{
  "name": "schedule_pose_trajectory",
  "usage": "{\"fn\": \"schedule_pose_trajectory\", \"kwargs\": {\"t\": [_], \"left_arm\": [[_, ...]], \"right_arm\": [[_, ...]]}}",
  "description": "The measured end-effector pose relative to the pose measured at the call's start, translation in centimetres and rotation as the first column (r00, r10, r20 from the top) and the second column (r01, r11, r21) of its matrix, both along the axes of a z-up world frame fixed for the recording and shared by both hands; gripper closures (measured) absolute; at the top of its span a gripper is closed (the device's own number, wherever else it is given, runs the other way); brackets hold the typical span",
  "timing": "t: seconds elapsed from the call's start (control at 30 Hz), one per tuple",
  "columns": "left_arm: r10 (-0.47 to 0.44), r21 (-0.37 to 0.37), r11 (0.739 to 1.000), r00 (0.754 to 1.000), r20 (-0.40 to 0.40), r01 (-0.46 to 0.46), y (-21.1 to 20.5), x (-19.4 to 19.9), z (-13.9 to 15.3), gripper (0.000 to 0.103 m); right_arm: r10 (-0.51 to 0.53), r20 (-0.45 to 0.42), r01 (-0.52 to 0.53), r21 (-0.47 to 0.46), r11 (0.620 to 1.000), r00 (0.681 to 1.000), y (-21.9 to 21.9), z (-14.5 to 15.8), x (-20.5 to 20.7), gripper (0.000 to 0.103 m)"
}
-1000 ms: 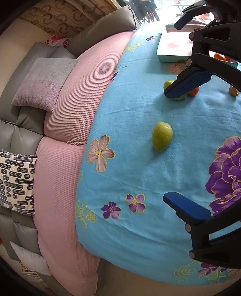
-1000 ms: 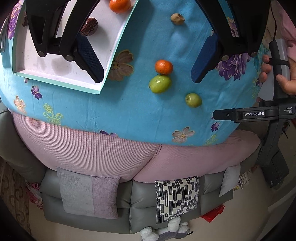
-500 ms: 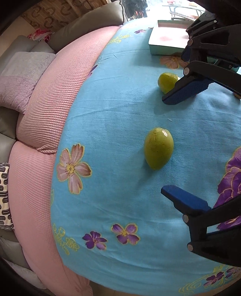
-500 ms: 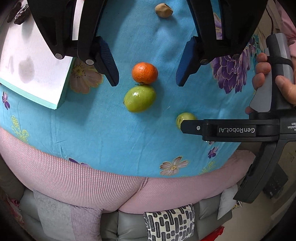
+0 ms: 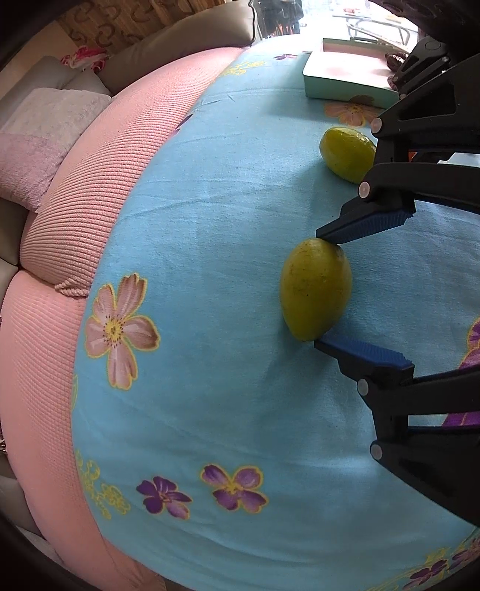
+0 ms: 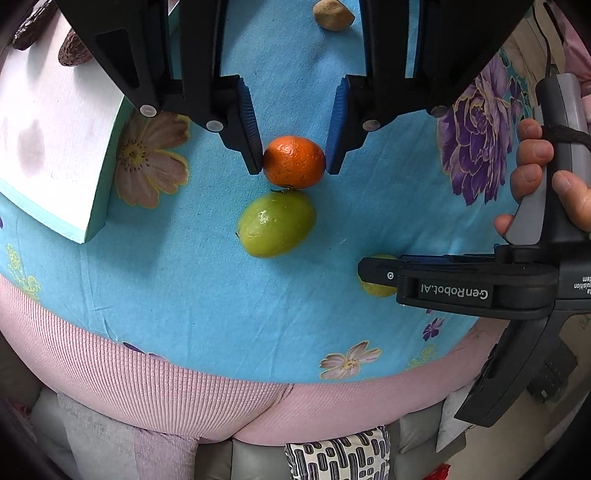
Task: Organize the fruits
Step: 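Grasp a green pear with the left gripper while the right gripper grasps an orange, then carry the green pear and the orange over the white tray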
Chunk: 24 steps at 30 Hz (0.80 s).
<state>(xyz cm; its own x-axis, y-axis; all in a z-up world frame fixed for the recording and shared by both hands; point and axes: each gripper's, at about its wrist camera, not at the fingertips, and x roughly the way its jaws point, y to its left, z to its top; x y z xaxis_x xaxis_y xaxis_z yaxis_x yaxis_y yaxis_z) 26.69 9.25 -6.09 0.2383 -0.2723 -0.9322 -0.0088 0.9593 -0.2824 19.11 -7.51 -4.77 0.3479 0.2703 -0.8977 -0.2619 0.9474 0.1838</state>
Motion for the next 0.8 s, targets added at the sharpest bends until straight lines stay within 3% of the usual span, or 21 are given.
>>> {"fn": "schedule_pose_trajectory", "kwargs": {"t": [0.23, 0.37, 0.67, 0.8], "left_arm": [[0.037, -0.051, 0.998, 0.999, 0.035, -0.036, 1.0, -2.0, 0.7, 0.050], [0.076, -0.120, 0.991, 0.993, 0.089, -0.065, 1.3, -5.2, 2.2, 0.050], [0.139, -0.171, 0.980, 0.967, 0.212, -0.103, -0.6, -11.6, 5.0, 0.050], [0.129, -0.186, 0.979, 0.961, 0.244, -0.084, -2.4, -12.4, 5.3, 0.050]], "right_arm": [[0.016, 0.023, -0.016, 0.028, 0.999, 1.000, -0.3, 0.9, -1.6, 0.068], [-0.019, 0.045, 0.017, 0.045, 0.999, 0.999, -1.6, 1.8, -3.6, 0.068], [-0.140, 0.089, 0.138, 0.036, 0.990, 0.986, -5.9, 3.6, -8.9, 0.068], [-0.177, 0.125, 0.173, 0.040, 0.984, 0.976, -8.1, 4.5, -10.5, 0.068]]}}
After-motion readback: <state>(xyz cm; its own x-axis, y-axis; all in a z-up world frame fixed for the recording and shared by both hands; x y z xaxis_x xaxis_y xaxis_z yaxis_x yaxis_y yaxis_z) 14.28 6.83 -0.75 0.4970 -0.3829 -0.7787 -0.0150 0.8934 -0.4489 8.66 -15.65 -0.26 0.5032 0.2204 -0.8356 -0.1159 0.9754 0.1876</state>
